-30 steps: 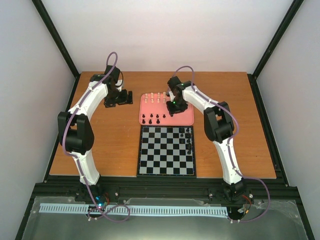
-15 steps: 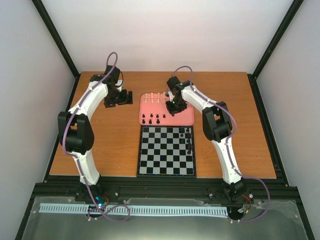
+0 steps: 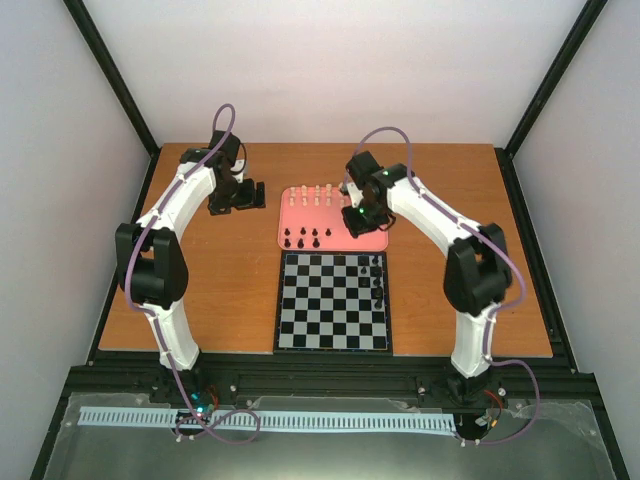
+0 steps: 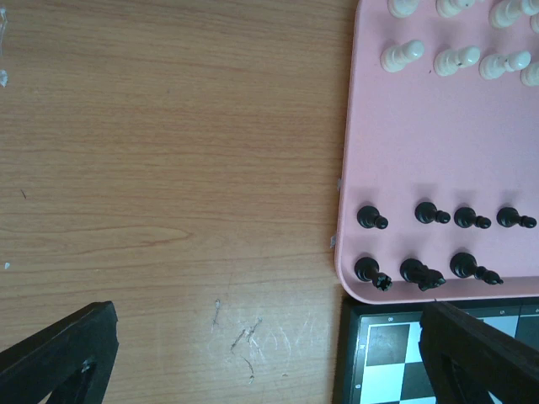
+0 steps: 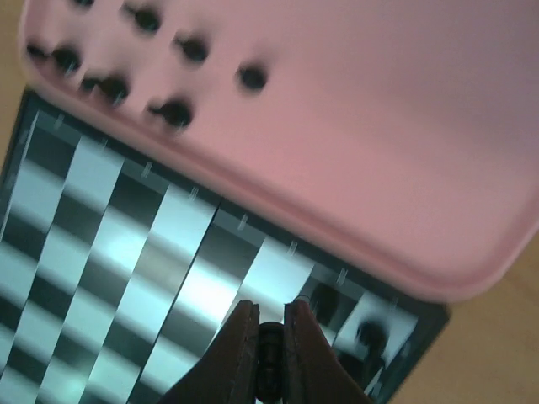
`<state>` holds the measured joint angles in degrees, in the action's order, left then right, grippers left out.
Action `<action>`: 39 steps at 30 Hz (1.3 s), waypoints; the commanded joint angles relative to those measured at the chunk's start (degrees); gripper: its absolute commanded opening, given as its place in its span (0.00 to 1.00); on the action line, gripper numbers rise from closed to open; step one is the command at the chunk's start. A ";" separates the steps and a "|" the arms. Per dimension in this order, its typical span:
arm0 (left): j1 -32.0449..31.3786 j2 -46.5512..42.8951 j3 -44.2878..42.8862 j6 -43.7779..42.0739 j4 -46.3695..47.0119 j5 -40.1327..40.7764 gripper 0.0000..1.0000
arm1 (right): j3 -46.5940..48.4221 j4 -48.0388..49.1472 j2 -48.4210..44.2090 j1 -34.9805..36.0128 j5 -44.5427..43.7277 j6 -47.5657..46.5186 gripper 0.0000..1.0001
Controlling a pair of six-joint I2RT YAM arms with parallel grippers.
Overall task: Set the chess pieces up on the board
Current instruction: Pick up the chess piece from the storage box, then place the chess piece on the chessboard.
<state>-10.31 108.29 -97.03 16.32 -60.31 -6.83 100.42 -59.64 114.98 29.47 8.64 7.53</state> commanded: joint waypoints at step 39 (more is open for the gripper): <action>0.02 -1.94 0.53 0.78 0.96 -0.38 1.00 | -36.87 11.21 -18.26 8.23 2.17 5.75 0.04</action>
<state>-10.31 108.27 -96.38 16.38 -59.96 -7.09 64.38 -49.12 95.77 37.08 11.18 12.97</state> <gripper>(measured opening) 0.999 0.072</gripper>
